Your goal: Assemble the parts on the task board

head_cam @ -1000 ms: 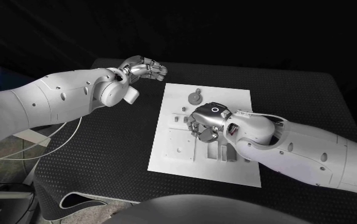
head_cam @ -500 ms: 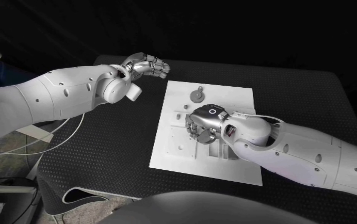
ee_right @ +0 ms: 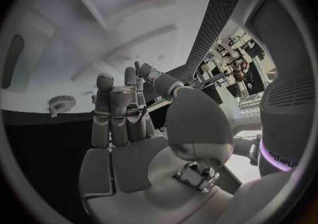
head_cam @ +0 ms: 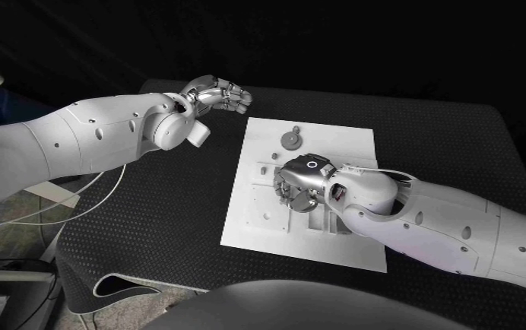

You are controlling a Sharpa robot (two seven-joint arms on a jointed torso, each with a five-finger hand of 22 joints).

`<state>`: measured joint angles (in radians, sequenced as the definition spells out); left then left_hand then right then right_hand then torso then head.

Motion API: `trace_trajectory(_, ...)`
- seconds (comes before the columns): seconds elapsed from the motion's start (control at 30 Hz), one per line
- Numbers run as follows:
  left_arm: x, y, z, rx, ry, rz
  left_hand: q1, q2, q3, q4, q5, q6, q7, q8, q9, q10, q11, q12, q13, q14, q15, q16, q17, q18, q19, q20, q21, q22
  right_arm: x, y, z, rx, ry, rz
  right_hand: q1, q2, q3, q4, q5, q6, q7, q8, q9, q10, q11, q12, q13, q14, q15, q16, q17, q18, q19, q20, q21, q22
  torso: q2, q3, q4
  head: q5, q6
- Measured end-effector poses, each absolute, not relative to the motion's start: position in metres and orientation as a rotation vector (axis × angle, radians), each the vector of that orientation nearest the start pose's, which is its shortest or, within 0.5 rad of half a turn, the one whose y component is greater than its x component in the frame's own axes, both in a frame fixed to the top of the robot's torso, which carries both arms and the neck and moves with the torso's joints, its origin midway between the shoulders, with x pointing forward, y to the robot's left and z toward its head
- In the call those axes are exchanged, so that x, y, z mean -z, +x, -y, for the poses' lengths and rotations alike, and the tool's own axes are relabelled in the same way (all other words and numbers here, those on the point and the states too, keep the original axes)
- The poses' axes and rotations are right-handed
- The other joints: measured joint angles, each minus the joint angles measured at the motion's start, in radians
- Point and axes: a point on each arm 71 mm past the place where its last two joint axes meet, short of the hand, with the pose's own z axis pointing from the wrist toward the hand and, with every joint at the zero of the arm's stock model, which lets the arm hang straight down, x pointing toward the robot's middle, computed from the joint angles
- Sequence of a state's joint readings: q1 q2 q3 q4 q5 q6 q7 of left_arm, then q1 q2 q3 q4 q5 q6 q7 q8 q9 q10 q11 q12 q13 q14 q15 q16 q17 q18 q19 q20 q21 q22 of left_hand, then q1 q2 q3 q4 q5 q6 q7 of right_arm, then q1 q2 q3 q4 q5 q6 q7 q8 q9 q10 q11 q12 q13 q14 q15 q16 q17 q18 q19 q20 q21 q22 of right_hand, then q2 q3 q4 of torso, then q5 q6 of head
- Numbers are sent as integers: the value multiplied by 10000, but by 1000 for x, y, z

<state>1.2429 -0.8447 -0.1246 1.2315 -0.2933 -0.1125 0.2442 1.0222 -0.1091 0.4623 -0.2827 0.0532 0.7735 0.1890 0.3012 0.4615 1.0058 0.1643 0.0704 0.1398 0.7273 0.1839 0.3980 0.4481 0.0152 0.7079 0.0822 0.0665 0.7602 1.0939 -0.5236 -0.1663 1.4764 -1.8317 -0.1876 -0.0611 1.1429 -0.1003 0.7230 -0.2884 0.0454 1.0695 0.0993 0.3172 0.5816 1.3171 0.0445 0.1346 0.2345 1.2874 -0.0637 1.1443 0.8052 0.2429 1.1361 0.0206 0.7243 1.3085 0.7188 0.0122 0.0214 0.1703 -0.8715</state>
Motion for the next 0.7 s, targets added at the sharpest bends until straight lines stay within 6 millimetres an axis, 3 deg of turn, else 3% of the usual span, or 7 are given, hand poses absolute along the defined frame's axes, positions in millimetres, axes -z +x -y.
trace_trajectory(0.7,208,527,-292,12183,-8884,-16775,0,0,0,0,0,0,0,0,0,0,0,0,-11,0,0,-39,-2,0,0,0,0,-19,276,413,41,-7669,-8155,-17256,-23,20,15,15,14,12,-47,-40,0,0,0,0,19,1,2,0,-1,24,-16,16,0,0,2,10,-3,47,-12)
